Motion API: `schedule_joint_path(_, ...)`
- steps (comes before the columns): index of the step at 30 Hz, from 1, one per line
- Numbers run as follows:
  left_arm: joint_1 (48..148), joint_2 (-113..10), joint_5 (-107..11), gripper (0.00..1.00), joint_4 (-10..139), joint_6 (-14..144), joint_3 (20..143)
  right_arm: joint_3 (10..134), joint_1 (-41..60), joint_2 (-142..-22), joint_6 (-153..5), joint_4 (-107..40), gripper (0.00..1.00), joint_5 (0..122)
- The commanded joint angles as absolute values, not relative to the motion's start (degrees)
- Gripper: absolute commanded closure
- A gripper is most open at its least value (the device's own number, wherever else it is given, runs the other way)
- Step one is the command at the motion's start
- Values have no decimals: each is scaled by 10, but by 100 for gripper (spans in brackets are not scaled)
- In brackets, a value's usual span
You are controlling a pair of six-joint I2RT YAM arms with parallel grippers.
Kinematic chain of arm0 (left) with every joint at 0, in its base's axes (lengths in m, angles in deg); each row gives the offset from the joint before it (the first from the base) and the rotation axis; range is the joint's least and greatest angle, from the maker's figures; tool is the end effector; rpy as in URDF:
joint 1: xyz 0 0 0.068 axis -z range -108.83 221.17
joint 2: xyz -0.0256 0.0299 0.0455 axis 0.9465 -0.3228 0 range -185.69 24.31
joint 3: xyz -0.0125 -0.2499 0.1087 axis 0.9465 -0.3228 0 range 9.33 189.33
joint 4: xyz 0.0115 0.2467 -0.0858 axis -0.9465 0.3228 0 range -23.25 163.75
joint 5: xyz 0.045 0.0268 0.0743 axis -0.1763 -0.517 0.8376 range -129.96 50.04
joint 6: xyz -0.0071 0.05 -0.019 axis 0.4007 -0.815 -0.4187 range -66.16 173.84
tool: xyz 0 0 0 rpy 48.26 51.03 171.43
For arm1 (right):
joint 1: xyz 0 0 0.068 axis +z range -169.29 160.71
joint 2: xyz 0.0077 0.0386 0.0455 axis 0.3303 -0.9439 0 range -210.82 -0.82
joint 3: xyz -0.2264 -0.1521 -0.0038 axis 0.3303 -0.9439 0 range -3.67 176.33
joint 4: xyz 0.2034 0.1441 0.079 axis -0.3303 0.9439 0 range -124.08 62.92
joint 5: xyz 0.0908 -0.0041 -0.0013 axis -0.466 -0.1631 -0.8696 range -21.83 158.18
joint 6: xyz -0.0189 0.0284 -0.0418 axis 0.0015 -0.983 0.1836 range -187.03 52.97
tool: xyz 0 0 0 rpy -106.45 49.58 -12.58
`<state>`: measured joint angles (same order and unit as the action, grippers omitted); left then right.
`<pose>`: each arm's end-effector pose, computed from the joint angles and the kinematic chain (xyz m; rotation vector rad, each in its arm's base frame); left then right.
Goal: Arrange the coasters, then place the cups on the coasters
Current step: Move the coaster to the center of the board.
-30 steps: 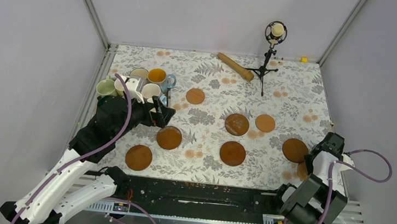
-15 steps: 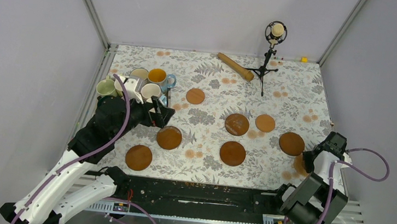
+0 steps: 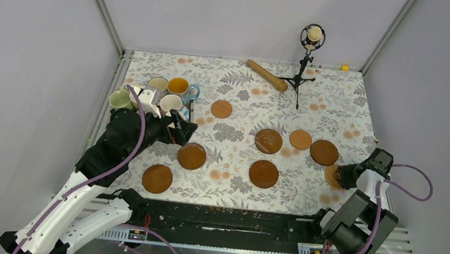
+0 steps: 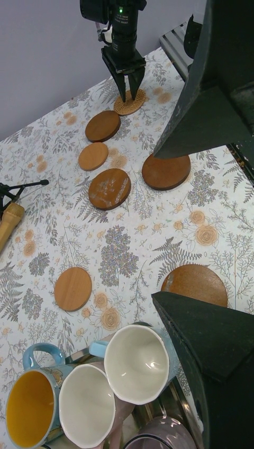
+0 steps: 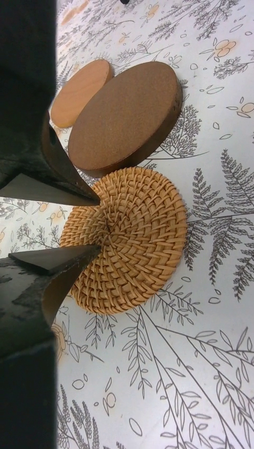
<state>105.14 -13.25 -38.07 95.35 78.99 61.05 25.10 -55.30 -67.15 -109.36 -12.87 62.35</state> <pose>0.1165 -0.0773 0.3651 0.1205 1.8754 -0.6916 0.1652 -0.1156 0.1599 1.6121 2.0373 0.1720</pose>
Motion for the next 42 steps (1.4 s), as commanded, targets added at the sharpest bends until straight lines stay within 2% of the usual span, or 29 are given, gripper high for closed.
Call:
schedule_joint_path(1, 1054, -125, -383, 1, 922, 793, 614, 250, -548, -714, -1086, -65, 59, 593)
schedule_joint_path(14, 1054, -128, -394, 1, 920, 797, 615, 225, -533, -720, -1077, -63, 59, 498)
schedule_joint_path(25, 1054, -118, -382, 1, 919, 794, 612, 220, -350, -691, -1131, -76, 59, 481)
schedule_joint_path(35, 1054, -122, -382, 1, 920, 794, 613, 207, -274, -652, -1173, -90, 59, 478)
schedule_joint_path(42, 1054, -127, -380, 1, 920, 790, 611, 262, -244, -573, -1095, -54, 57, 488)
